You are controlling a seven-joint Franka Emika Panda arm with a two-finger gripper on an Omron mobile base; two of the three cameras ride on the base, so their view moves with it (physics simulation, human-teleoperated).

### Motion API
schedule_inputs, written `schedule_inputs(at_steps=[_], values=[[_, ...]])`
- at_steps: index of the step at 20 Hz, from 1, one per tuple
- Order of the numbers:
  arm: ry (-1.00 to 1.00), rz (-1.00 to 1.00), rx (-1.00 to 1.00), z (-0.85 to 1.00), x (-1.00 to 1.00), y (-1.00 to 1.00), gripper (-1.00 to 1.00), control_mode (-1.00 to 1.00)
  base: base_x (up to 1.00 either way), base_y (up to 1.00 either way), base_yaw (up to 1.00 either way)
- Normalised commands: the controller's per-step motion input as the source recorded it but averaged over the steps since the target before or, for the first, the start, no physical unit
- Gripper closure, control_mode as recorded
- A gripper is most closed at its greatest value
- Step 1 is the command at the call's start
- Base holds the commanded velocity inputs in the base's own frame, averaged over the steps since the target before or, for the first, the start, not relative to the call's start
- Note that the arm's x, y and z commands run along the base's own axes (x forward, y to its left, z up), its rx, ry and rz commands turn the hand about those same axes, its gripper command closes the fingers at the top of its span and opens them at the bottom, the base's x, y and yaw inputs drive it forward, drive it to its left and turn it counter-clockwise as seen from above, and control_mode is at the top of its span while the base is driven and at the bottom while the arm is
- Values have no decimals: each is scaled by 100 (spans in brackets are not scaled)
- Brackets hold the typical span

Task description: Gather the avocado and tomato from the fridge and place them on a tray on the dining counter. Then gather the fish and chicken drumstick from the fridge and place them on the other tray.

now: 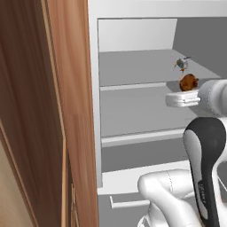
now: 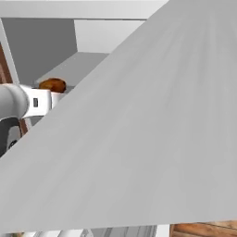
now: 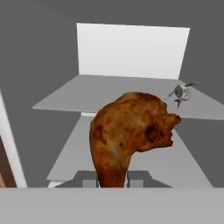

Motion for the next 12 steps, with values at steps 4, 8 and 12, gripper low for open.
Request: schedule_inputs(at_steps=[4,8,12], values=[[0,0,0,0,0,0,100,100,-100,12,0],[0,0,0,0,0,0,100,100,-100,8,0],[0,0,0,0,0,0,100,100,-100,0,5]])
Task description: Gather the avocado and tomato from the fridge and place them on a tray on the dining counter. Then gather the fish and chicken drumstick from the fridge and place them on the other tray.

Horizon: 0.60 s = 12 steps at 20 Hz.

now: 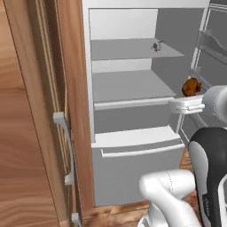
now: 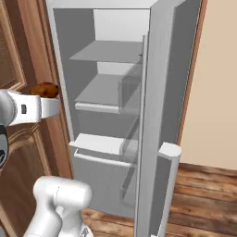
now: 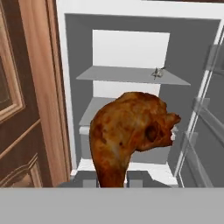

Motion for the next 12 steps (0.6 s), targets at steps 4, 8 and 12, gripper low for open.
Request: schedule_inputs(at_steps=[4,8,12], values=[[0,0,0,0,0,0,100,100,-100,0,6],[0,0,0,0,0,0,100,100,-100,17,6],[0,0,0,0,0,0,100,100,-100,49,2]])
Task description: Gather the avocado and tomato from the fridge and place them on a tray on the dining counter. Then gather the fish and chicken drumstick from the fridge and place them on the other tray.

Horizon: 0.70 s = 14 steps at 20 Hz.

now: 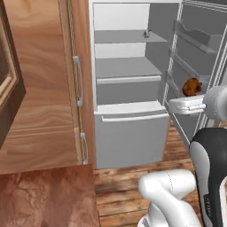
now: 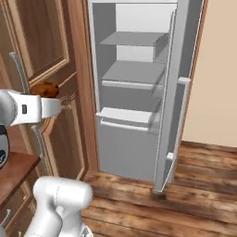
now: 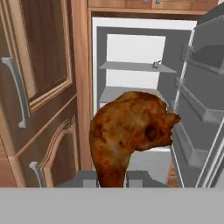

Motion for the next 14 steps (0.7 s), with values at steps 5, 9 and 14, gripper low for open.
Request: schedule_inputs(at_steps=[5,9,14], values=[[0,0,0,0,0,0,100,100,-35,16,-73],[0,0,0,0,0,0,100,100,0,0,-100],[0,0,0,0,0,0,100,100,0,0,-100]])
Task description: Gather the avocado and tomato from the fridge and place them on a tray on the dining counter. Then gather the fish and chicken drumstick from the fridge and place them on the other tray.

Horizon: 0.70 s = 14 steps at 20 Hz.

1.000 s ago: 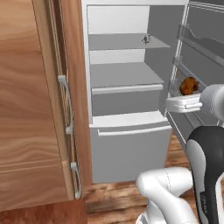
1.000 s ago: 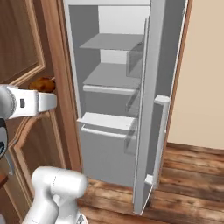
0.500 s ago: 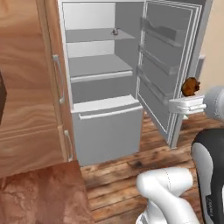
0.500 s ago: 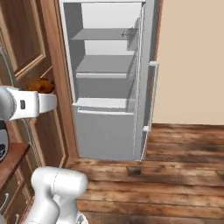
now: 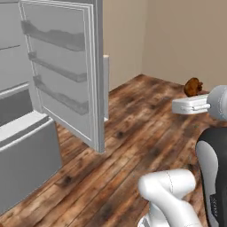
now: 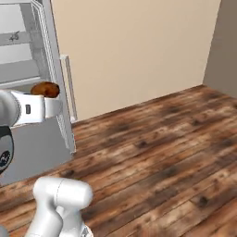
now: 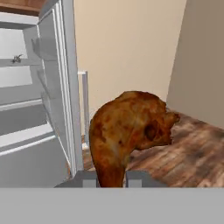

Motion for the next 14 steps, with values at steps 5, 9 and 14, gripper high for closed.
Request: schedule_inputs(at_steps=[5,9,14], values=[[0,0,0,0,0,0,100,100,0,0,-100],[0,0,0,0,0,0,100,100,0,0,-100],[0,0,0,0,0,0,100,100,21,-5,-85]])
